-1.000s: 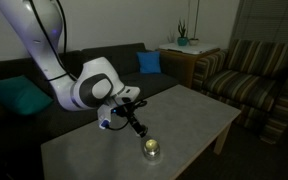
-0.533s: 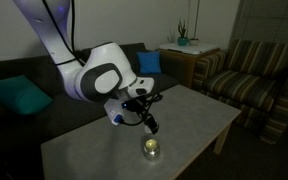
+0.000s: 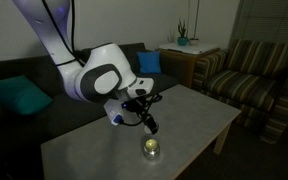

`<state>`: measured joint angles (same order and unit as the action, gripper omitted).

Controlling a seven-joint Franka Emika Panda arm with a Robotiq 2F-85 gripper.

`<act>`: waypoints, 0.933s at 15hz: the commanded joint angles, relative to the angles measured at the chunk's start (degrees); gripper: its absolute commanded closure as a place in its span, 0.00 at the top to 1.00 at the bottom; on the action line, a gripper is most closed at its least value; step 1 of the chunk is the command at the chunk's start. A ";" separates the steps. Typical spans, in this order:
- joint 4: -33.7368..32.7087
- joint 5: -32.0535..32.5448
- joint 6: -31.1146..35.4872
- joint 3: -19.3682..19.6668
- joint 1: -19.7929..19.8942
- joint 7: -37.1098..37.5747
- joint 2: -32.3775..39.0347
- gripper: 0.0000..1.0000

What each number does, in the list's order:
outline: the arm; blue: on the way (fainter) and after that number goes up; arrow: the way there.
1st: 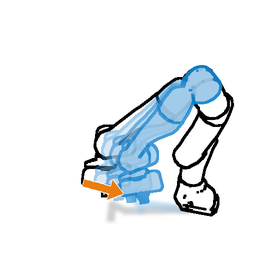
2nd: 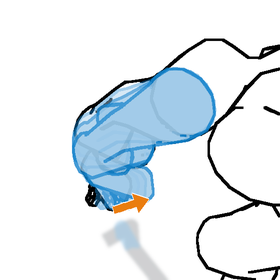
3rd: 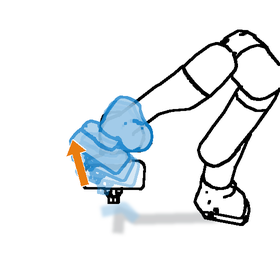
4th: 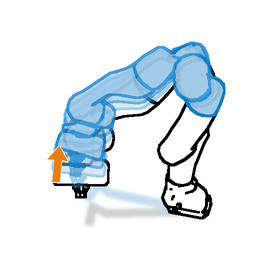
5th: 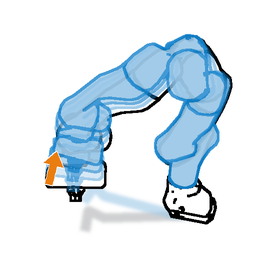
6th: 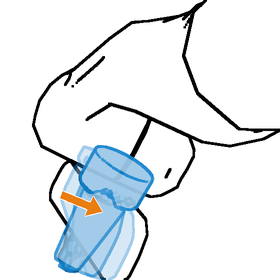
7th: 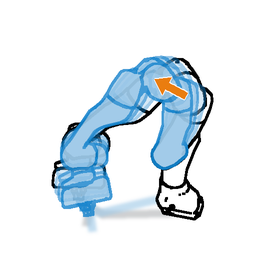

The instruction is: Pick the lid on the table and put it on the bottle

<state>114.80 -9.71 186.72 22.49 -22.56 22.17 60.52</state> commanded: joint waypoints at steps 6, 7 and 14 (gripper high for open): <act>-0.95 -1.38 -1.07 -0.38 1.05 -3.76 -0.40 0.44; -1.63 -0.15 -1.27 -1.40 2.80 -5.31 -0.76 0.44; -7.16 11.97 -11.74 -13.41 20.23 -22.65 -6.42 0.44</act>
<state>109.13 -2.51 182.07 15.64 -11.00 7.52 58.33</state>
